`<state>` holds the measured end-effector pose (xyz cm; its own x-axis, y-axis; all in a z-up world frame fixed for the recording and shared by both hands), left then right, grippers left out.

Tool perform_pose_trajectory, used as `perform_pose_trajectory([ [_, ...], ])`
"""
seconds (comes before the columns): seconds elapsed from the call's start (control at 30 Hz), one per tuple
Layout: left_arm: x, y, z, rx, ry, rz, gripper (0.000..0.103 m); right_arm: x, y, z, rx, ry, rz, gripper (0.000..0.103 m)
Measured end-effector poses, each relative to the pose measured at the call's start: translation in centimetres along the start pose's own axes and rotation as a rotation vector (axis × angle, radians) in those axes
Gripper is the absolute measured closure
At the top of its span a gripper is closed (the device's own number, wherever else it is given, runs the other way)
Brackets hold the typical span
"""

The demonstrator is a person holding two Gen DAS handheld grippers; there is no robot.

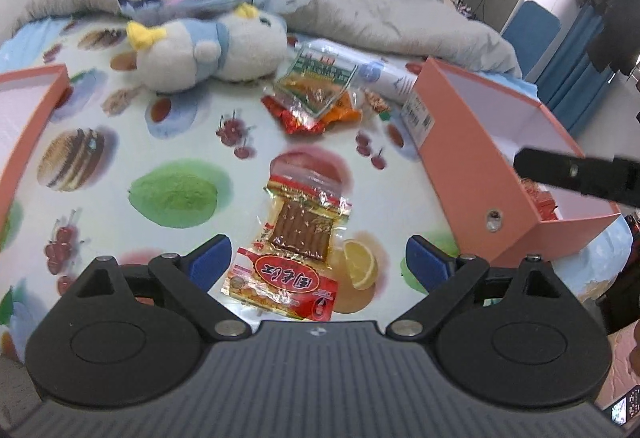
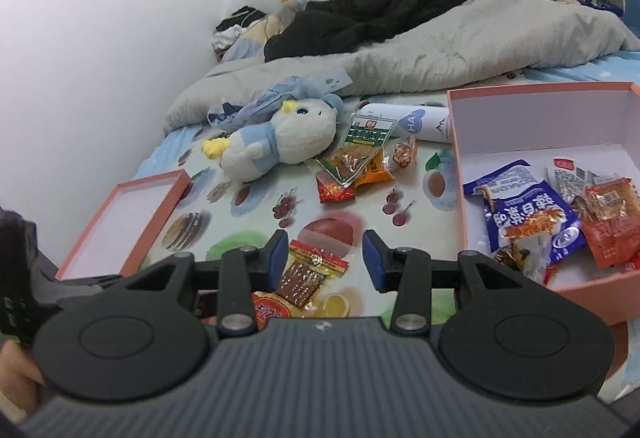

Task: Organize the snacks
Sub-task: 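Lower left tool onto brown strip packet while right tool reaches green packet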

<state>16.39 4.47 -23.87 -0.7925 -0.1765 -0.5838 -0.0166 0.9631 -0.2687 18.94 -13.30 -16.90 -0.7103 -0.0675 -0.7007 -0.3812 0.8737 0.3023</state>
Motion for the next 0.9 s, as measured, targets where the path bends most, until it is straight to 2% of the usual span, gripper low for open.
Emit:
perform_pose_trajectory([
  [0.3, 0.7, 0.5, 6.6, -0.005, 0.103, 0.055, 0.007, -2.3, 0.2, 5.6, -0.018, 0.062, -0.017, 0.059],
  [0.53, 0.6, 1.1, 10.6, -0.029, 0.137, 0.116, 0.008, -4.0, -0.9, 12.1, -0.026, 0.129, 0.014, 0.059],
  [0.7, 0.3, 1.2, 12.2, -0.063, 0.134, 0.187, 0.012, -4.9, -2.0, 16.8, 0.009, 0.171, -0.016, 0.059],
  [0.73, 0.2, 1.2, 12.4, -0.077, 0.135, 0.209, 0.013, -5.1, -2.1, 17.6, 0.016, 0.177, -0.030, 0.056],
  [0.77, 0.1, 1.3, 12.7, -0.094, 0.136, 0.227, 0.016, -5.4, -2.1, 18.3, 0.016, 0.180, -0.044, 0.042],
  [0.83, 0.0, 1.3, 13.0, -0.108, 0.143, 0.246, 0.017, -6.1, -2.0, 19.7, 0.009, 0.173, -0.077, 0.024],
  [0.9, -0.2, 1.5, 13.1, -0.117, 0.143, 0.238, 0.022, -6.6, -1.9, 21.0, 0.012, 0.174, -0.123, 0.022],
])
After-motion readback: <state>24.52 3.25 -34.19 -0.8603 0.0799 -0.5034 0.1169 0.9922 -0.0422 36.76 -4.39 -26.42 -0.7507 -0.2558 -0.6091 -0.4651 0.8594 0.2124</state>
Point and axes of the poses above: each gripper's, at about its wrist camera, not at the fingertips, and z roughly the way its jaws point, y to its left, x to its underside, the point moved 9 cm from there along z, roughly the way its jaws point, and after that the axes turned 3 degrees about y, right-handed, at the moved point
